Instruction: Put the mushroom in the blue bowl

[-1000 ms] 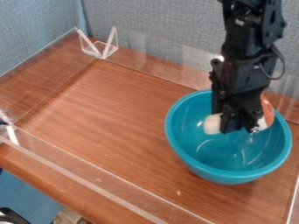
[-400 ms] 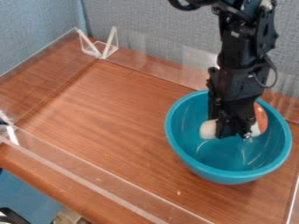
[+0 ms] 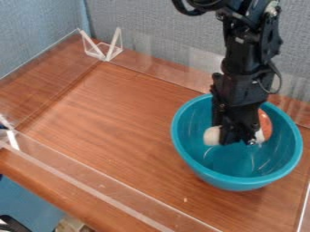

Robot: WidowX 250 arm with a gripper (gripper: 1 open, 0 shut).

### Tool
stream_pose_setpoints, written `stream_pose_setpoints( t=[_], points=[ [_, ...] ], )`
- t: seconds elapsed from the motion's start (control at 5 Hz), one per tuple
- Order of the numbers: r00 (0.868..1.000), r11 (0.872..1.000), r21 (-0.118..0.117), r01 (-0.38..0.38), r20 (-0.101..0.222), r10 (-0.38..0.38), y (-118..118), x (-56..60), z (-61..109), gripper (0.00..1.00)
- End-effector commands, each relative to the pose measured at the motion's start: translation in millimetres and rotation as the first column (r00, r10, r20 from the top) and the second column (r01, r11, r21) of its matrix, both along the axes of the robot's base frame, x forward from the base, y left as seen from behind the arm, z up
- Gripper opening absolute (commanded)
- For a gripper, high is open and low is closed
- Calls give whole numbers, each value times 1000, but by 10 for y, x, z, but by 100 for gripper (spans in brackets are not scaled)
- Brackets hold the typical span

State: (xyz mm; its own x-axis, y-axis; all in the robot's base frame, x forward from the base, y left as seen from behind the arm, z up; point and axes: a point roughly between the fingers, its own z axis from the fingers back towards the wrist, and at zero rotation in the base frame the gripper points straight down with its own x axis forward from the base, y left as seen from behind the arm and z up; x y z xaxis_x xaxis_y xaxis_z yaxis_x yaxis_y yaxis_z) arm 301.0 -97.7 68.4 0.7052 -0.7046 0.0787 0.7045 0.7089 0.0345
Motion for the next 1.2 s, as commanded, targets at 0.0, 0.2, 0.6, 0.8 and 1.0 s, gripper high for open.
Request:
stream_pose_setpoints(
  t=[0.0,0.2,0.6,0.8,1.0],
  points=[
    [999,1000,-13,-20,46,21,38,92,140,0],
    [998,1000,-8,-30,46,31,62,122,144,0],
    [997,999,1,-54,47,54,109,176,151,0],
    [996,998,5,-68,49,68,132,207,161,0],
    [996,997,8,-77,50,76,153,237,155,0]
  ],
)
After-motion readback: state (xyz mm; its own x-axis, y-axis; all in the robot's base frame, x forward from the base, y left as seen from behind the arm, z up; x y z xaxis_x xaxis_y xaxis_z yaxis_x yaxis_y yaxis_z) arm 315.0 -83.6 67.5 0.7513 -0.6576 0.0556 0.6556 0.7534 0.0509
